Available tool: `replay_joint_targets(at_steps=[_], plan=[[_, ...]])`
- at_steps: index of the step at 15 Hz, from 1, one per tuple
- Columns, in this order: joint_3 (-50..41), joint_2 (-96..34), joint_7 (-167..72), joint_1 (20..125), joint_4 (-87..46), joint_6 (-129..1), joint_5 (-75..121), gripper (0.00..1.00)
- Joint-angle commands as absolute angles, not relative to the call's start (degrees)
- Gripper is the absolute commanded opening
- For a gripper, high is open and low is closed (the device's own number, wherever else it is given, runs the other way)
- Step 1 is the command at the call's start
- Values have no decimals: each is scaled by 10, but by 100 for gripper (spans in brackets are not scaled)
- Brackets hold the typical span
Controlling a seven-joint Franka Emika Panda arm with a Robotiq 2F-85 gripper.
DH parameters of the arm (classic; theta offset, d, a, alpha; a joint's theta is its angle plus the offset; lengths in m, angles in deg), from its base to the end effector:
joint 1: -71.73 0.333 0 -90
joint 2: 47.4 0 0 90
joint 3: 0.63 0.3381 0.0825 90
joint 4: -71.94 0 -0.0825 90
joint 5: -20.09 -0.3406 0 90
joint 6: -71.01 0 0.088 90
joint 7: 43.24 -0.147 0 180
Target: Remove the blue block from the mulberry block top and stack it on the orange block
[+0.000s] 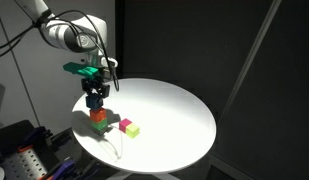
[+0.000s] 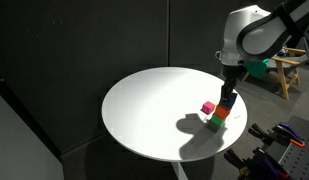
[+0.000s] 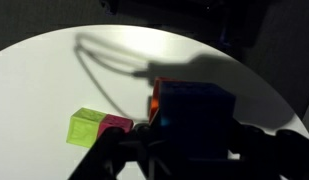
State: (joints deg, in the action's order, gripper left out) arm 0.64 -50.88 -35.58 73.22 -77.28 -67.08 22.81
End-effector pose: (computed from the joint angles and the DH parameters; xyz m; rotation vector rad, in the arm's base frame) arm 0.3891 0.0171 0.2830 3.0910 0.3401 -0.2098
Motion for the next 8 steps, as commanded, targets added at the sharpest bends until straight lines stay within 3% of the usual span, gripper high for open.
replay_joint_targets(at_steps=[1, 8], plan=[[5, -511, -376, 729, -777, -679, 241, 27], [3, -500, -382, 727, -773, -679, 244, 27]])
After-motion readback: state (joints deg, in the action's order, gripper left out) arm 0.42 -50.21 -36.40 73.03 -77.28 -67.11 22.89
